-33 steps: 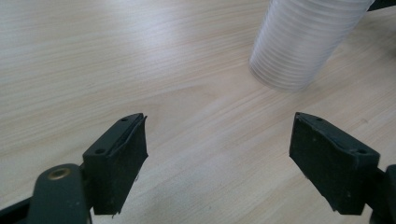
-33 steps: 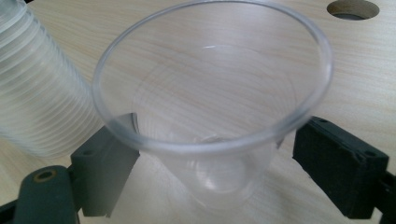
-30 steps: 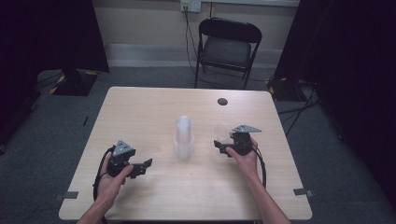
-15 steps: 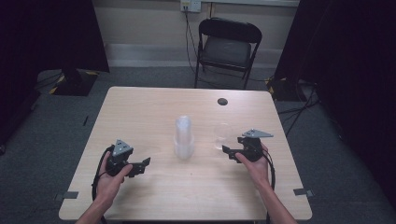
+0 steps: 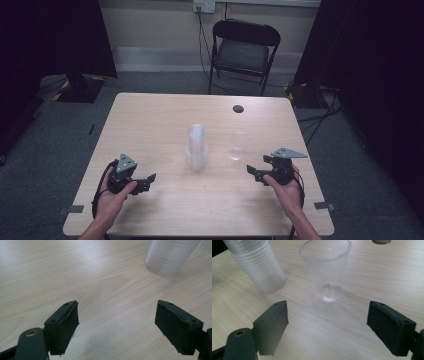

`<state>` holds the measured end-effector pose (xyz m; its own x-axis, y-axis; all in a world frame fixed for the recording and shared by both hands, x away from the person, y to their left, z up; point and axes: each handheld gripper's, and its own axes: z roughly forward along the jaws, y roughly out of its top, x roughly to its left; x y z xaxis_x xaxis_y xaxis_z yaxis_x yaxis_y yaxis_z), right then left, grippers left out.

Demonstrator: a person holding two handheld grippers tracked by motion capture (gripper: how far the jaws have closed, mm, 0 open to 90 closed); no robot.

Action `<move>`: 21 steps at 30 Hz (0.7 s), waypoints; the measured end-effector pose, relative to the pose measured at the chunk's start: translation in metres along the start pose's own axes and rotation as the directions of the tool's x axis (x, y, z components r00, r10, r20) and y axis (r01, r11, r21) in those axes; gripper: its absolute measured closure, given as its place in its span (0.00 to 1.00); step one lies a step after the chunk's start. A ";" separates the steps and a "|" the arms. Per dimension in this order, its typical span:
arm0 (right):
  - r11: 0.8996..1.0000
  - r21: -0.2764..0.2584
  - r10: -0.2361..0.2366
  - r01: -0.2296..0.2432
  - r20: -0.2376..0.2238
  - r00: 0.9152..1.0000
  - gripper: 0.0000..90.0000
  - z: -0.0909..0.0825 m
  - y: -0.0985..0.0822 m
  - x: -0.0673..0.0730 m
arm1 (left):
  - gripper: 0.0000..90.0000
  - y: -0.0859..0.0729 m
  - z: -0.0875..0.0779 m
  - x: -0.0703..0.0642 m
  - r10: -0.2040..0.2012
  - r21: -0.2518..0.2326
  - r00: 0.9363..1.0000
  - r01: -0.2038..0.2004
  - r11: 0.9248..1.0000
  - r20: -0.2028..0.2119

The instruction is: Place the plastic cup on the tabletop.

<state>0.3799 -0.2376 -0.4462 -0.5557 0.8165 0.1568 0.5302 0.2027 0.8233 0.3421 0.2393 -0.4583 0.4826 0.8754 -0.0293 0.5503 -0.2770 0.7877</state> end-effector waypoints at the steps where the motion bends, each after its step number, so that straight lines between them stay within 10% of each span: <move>1: 1.000 0.001 0.005 -0.005 0.004 1.000 0.19 -0.002 -0.001 0.000 | 0.21 -0.001 -0.001 0.001 -0.008 -0.002 1.000 0.008 1.000 0.000; 21: 0.995 0.055 0.074 -0.082 0.142 0.987 0.19 -0.044 -0.054 -0.018 | 0.20 -0.016 -0.008 0.007 -0.016 -0.017 1.000 0.016 1.000 -0.003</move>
